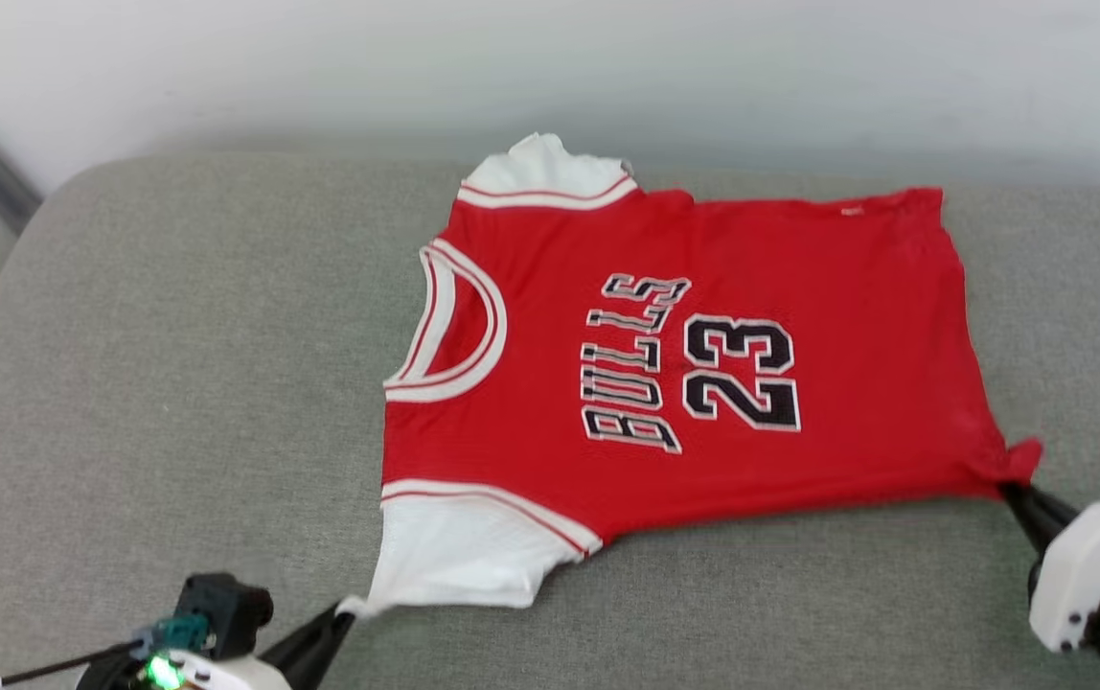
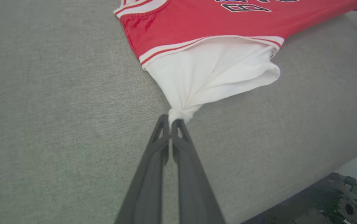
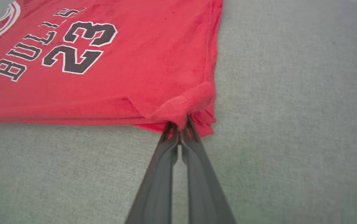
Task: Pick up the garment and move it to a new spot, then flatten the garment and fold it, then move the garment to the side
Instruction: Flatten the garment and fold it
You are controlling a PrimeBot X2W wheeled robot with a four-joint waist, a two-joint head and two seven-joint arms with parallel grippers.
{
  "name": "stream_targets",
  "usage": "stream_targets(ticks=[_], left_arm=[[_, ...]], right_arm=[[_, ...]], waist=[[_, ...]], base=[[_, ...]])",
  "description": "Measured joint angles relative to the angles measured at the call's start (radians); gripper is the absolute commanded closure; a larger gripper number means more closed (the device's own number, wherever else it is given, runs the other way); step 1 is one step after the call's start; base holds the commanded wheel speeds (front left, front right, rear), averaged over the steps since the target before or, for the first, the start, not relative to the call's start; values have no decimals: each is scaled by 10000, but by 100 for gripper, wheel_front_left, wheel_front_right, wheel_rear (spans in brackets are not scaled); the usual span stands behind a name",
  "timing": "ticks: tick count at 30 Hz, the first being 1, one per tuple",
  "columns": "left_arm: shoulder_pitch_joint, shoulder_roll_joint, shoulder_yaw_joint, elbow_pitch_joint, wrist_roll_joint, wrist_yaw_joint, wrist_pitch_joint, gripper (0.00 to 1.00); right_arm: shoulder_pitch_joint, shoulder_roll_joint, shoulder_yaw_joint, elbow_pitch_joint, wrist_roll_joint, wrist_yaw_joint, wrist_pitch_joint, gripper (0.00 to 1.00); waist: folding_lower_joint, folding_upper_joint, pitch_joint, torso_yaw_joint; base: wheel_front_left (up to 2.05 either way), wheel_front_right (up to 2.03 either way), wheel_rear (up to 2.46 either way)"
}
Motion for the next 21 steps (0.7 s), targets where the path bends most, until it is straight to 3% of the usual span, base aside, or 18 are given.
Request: stream_targets(ticks=[7, 12, 21], left_arm=[[1265, 355, -144, -945, -681, 395, 416, 100], [1818, 412, -167, -1354, -876, 573, 232, 100], [1476, 523, 351, -1766, -479, 663, -562, 100]], right_arm=[[2266, 13, -922, -1624, 497, -2, 1417, 100], [3573, 362, -1538, -2945, 579, -2, 2451, 100], [3954, 800, -2397, -4456, 573, -2, 3271, 100]], waist=[[1, 0, -523, 67], [1, 0, -607, 19], [3, 0, -326, -94]], base=[[0, 0, 0], [0, 0, 0], [0, 0, 0]])
